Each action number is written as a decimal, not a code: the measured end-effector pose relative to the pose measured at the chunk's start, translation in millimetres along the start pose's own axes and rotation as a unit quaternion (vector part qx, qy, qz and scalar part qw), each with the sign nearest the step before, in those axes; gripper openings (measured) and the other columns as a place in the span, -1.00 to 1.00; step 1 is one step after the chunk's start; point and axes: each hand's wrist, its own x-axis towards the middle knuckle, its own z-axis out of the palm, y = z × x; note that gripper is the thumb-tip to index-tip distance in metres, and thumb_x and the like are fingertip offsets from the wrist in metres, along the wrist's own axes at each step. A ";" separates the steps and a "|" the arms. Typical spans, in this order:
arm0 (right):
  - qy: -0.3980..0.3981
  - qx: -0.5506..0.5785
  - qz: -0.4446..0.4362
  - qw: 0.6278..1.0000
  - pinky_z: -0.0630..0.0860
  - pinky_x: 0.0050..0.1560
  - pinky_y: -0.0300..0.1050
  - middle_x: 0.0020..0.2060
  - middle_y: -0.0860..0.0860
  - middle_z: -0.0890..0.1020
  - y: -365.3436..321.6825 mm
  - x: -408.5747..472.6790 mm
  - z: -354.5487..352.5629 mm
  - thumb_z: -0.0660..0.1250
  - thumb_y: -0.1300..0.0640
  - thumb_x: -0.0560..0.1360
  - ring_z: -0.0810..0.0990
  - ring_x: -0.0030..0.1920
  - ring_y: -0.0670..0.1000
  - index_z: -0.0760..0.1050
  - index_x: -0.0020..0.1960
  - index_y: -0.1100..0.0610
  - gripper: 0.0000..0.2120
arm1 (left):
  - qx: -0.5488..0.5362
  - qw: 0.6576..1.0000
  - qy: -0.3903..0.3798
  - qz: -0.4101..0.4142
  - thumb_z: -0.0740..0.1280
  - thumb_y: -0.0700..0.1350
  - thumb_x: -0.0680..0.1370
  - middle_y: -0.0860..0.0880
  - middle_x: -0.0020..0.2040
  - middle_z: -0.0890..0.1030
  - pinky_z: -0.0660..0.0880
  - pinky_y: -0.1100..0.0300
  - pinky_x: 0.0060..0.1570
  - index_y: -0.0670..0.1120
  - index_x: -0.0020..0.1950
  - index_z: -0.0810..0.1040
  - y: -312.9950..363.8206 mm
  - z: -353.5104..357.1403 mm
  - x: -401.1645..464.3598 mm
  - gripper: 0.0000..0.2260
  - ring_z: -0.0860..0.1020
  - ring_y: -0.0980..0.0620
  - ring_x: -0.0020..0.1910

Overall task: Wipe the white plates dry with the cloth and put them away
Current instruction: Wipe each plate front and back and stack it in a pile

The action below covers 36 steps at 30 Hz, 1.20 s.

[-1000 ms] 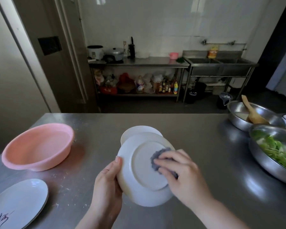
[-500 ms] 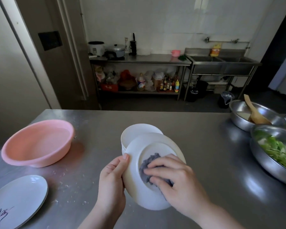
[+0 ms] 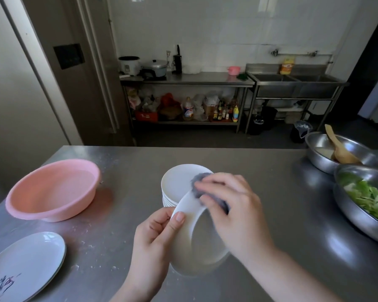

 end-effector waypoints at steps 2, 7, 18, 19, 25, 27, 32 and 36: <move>-0.029 0.003 -0.056 0.998 0.41 0.10 -0.29 -0.02 -0.16 0.61 -5.2 -5.3 5.5 0.40 0.27 0.43 0.50 0.02 -0.09 0.68 0.01 0.02 -0.77 | -0.003 1.000 -0.004 0.000 0.38 0.12 0.41 -0.09 -0.20 0.70 0.49 0.33 -0.28 -0.09 -0.06 0.70 0.3 -1.8 0.7 -0.68 0.61 0.09 -0.25; -0.015 0.095 0.111 0.989 0.41 0.11 -0.39 -0.04 -0.20 0.63 27.6 20.7 -9.0 0.41 0.33 0.43 0.56 0.03 -0.21 0.69 -0.03 0.01 -0.74 | -0.079 0.992 0.075 -0.067 0.41 0.06 0.44 -0.12 -0.25 0.63 0.42 0.25 -0.39 -0.14 -0.17 0.66 -3.6 -7.6 5.7 -0.74 0.53 0.01 -0.32; 0.114 0.009 -0.002 0.993 0.43 0.11 -0.32 -0.02 -0.07 0.63 16.2 -30.4 23.7 0.43 0.29 0.37 0.53 0.02 -0.08 0.69 0.00 0.10 -0.76 | -0.348 0.896 0.225 -0.162 0.21 -0.10 0.65 -0.03 -0.23 0.72 0.56 0.26 -0.46 -0.19 0.00 0.59 23.8 15.1 36.6 -0.78 0.68 0.12 -0.30; 0.111 0.002 -0.037 0.993 0.46 0.09 -0.27 -0.02 -0.06 0.63 11.0 -26.8 26.4 0.43 0.29 0.36 0.53 0.00 -0.06 0.70 -0.01 0.10 -0.77 | -0.358 0.892 0.218 -0.172 0.20 -0.08 0.65 -0.08 -0.25 0.71 0.56 0.23 -0.48 -0.21 0.00 0.58 30.1 18.7 39.9 -0.76 0.69 0.07 -0.32; 0.125 -0.031 -0.154 0.980 0.52 0.02 -0.10 0.02 -0.02 0.63 -10.6 29.2 2.0 0.44 0.32 0.39 0.54 0.00 0.03 0.68 0.05 0.11 -0.74 | -0.397 0.890 0.155 -0.162 0.22 0.03 0.62 -0.26 0.05 0.67 0.57 -0.08 0.11 -0.26 0.24 0.53 86.9 36.5 71.5 -0.61 0.66 -0.18 0.06; 0.163 -0.031 -0.158 0.973 0.50 0.09 -0.16 0.02 -0.02 0.62 -12.5 51.7 -16.8 0.42 0.31 0.42 0.54 0.03 0.02 0.67 0.06 0.11 -0.75 | -0.398 0.897 0.150 -0.122 0.22 0.00 0.62 -0.20 0.06 0.69 0.58 -0.06 0.11 -0.22 0.22 0.55 110.0 40.5 81.4 -0.66 0.66 -0.12 0.06; 0.280 -0.017 -0.119 0.952 0.39 0.17 -0.30 0.00 0.00 0.62 -32.2 92.8 -47.5 0.40 0.29 0.43 0.54 0.03 0.00 0.67 0.05 0.15 -0.79 | -0.422 0.898 0.125 -0.026 0.20 -0.05 0.64 -0.07 -0.11 0.73 0.64 0.19 -0.29 -0.19 0.13 0.58 155.3 53.3 92.6 -0.74 0.70 0.07 -0.17; 0.237 -0.041 -0.230 0.943 0.51 0.05 -0.11 -0.02 0.05 0.65 -62.9 85.1 -22.8 0.41 0.27 0.47 0.57 -0.04 0.07 0.69 0.01 0.15 -0.84 | -0.450 0.890 0.053 -0.049 0.24 0.11 0.58 -0.25 0.11 0.65 0.61 0.18 -0.28 -0.24 0.32 0.49 164.1 63.2 83.1 -0.52 0.69 -0.10 -0.06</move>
